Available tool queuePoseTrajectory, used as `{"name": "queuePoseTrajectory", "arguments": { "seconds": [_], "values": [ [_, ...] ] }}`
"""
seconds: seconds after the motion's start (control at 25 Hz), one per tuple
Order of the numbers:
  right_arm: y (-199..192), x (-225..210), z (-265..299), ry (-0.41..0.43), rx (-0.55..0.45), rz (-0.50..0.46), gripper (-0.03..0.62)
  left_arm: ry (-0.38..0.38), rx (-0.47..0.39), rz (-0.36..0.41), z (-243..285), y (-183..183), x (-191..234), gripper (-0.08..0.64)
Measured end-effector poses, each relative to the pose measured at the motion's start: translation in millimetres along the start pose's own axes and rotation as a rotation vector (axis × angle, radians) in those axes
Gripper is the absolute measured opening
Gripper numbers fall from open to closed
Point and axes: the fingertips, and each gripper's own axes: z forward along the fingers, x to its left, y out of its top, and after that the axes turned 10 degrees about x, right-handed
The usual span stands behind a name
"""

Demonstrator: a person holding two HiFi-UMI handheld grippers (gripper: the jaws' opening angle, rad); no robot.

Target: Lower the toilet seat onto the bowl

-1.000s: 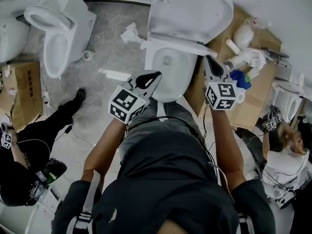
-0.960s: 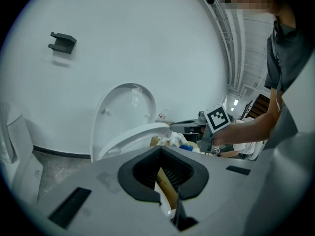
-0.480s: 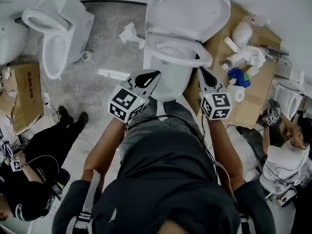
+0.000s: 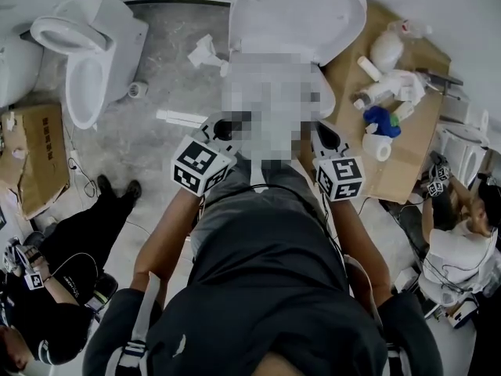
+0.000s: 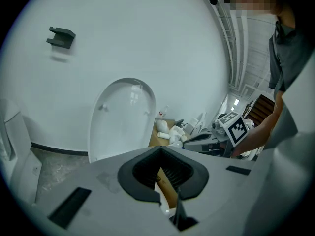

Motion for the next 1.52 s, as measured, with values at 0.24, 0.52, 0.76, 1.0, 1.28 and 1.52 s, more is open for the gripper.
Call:
{"name": "queuePoseTrajectory", "arguments": {
  "seconds": [0.24,0.52,0.76,1.0,1.28,1.52],
  "values": [
    [-27,11,0,0.025,0.053,0.003,0.009,0.01,0.014,-0.013,0,-6,3,0.005],
    [-50,21,2,0.049,0.104,0.009,0.009,0.016,0.03,-0.02,-3,-18,1,0.005],
    [-83,33,6,0.093,0.187,0.003,0.009,0.017,0.035,-0.025,-1,-26,-8,0.005],
    [-129,42,17,0.145,0.275,-0.018,0.009,0.03,0.03,-0.014,6,-35,-18,0.005],
    [-197,63,40,0.203,0.423,-0.031,0.009,0.04,0.043,-0.014,5,-45,-20,0.005],
    [-251,76,62,0.28,0.594,-0.064,0.008,0.048,0.068,-0.016,1,-64,-21,0.005]
  ]
}}
